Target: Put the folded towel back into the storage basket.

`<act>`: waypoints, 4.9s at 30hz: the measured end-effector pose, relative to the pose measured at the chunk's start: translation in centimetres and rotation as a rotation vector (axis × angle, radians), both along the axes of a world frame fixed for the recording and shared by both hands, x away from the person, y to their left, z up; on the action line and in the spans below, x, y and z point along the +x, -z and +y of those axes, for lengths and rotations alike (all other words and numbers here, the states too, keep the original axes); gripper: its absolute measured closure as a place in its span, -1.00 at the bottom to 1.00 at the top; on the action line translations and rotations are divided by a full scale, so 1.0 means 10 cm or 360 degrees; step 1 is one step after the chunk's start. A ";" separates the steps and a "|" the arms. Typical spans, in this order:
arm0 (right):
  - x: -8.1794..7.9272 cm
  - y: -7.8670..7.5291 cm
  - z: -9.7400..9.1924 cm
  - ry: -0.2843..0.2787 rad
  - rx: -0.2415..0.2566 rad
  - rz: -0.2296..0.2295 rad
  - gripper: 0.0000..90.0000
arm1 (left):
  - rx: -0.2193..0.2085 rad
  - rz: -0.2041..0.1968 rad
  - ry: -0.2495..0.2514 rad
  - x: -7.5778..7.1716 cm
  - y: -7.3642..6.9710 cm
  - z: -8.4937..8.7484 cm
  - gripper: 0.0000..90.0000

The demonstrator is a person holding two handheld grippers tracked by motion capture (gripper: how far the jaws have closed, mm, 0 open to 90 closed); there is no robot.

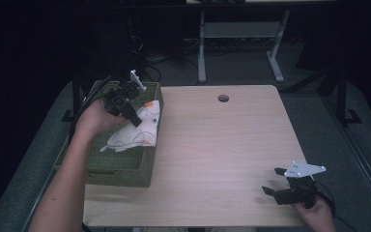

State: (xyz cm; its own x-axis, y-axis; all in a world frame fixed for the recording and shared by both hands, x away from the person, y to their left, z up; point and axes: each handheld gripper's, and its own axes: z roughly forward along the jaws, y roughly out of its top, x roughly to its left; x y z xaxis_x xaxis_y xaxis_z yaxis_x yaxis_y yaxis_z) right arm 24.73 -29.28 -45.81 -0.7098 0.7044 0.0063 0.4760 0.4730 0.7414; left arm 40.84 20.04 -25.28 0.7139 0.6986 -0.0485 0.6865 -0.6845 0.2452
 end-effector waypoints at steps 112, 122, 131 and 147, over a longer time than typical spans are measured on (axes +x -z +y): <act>0.05 0.03 0.00 0.0010 -0.0010 0.0021 -0.64 | 0.0145 -0.0023 -0.0057 0.23 0.83 0.67 0.29; 0.06 0.04 -0.01 0.0015 -0.0015 0.0018 -0.63 | 0.0089 0.0034 -0.0199 0.37 1.15 0.80 0.37; 0.06 0.05 -0.02 0.0025 -0.0015 0.0020 -0.63 | 0.0078 0.0018 -0.0265 0.55 1.27 0.84 0.40; 0.06 0.06 -0.01 0.0034 -0.0026 0.0037 -0.64 | 0.0120 0.0182 -0.0343 0.75 1.53 0.95 0.37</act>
